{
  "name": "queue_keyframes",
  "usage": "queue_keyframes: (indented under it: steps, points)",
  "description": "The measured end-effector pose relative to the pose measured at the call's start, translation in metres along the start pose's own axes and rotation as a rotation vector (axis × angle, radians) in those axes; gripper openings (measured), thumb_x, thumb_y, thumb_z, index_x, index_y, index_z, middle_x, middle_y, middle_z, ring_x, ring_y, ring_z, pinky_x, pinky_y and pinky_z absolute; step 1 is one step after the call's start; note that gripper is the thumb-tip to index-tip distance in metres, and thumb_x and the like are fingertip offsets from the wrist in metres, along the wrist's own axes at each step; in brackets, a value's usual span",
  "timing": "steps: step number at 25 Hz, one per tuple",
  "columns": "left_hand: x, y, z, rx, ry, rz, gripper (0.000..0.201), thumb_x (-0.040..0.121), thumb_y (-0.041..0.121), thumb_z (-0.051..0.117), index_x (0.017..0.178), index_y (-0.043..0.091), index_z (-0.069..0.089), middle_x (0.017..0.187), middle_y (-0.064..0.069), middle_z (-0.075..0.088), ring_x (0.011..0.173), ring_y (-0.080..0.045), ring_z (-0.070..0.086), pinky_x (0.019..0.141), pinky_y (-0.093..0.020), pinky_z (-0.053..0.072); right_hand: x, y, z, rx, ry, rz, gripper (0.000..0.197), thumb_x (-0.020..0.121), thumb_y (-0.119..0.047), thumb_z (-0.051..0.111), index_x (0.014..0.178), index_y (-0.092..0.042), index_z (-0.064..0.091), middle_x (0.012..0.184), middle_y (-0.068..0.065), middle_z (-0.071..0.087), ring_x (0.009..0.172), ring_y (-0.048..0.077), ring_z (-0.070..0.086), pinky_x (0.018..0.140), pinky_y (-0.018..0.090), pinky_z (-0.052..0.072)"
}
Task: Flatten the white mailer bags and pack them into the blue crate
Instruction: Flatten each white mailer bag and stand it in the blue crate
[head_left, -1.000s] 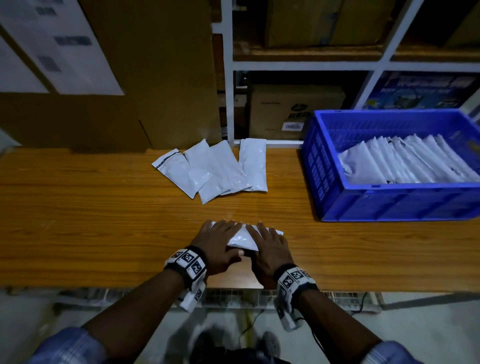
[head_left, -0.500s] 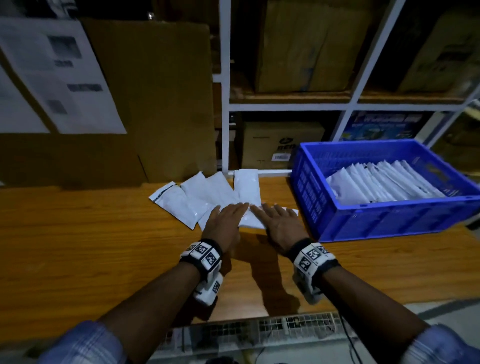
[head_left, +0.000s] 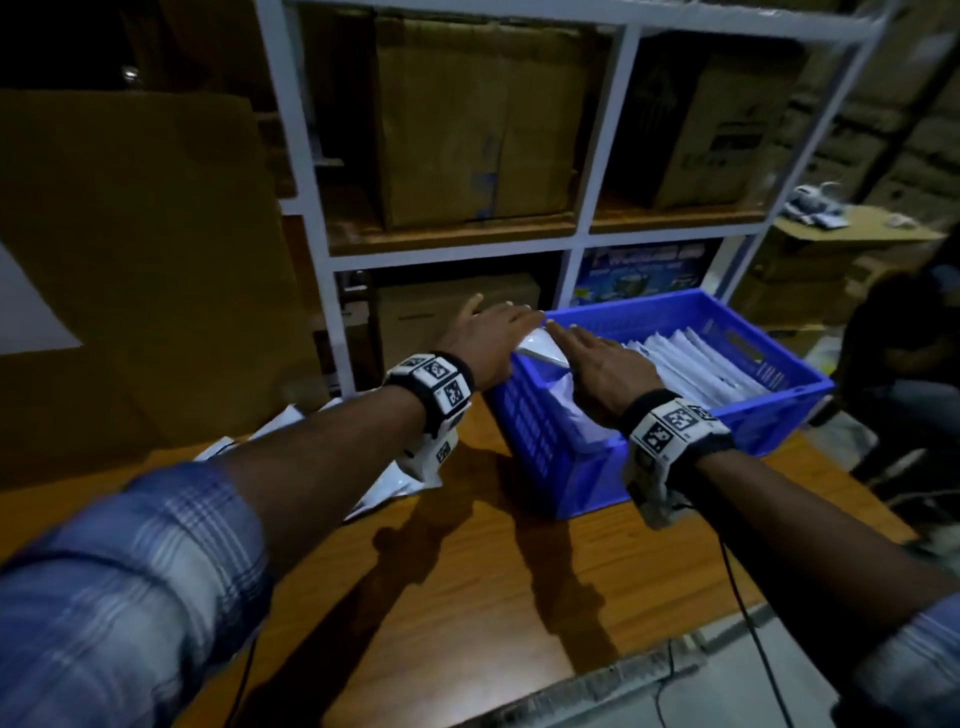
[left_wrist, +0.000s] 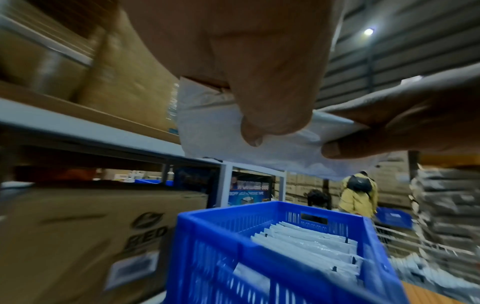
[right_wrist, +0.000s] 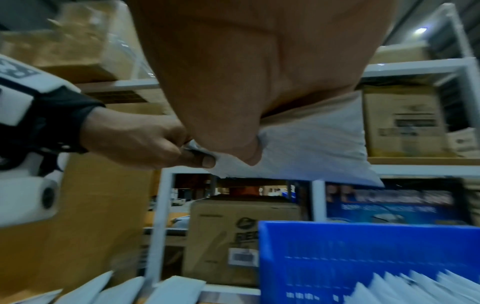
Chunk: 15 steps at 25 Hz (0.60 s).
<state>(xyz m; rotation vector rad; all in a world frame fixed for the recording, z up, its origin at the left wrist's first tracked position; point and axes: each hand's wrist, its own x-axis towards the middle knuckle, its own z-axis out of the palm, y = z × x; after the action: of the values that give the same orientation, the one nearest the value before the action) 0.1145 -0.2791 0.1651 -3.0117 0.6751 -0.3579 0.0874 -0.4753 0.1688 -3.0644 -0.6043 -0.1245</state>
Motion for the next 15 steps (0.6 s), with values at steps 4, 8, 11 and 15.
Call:
queue_keyframes:
  steps: [4, 8, 11, 15]
  points:
    - [0.096, 0.019, 0.005, 0.099, -0.105, 0.159, 0.076, 0.084, 0.018, 0.071, 0.151, 0.03, 0.037, 0.155, 0.004, 0.041, 0.144, -0.018, 0.035, 0.12, -0.051, 0.012, 0.035, 0.066, 0.012, 0.204, -0.138, 0.07, 0.075, 0.093, -0.01, 0.047, 0.157, -0.016, 0.01, 0.152, 0.017, 0.039, 0.126, 0.034, 0.051, 0.093, 0.036, 0.041]
    - [0.171, 0.033, 0.021, 0.158, -0.273, 0.237, 0.065, 0.087, 0.015, 0.066, 0.146, 0.032, 0.046, 0.146, 0.003, 0.052, 0.137, -0.02, 0.046, 0.118, -0.049, 0.016, 0.072, 0.106, 0.034, 0.36, -0.26, 0.135, 0.072, 0.093, -0.01, 0.047, 0.156, -0.01, 0.011, 0.135, 0.026, 0.053, 0.119, 0.037, 0.054, 0.09, 0.032, 0.04]
    - [0.213, 0.043, 0.046, 0.184, -0.445, 0.264, 0.051, 0.089, 0.014, 0.067, 0.135, 0.034, 0.057, 0.133, 0.006, 0.062, 0.127, -0.021, 0.054, 0.112, -0.04, 0.027, 0.096, 0.129, 0.055, 0.468, -0.372, 0.173, 0.062, 0.095, -0.013, 0.047, 0.153, -0.012, 0.023, 0.141, 0.02, 0.05, 0.125, 0.036, 0.051, 0.089, 0.028, 0.037]
    - [0.243, 0.05, 0.094, 0.195, -0.621, 0.294, 0.04, 0.087, 0.018, 0.067, 0.122, 0.037, 0.066, 0.127, 0.01, 0.063, 0.123, -0.02, 0.057, 0.106, -0.039, 0.035, 0.124, 0.147, 0.088, 0.497, -0.543, 0.199, 0.048, 0.091, -0.027, 0.053, 0.131, -0.002, 0.049, 0.129, 0.022, 0.057, 0.112, 0.035, 0.057, 0.076, 0.026, 0.036]
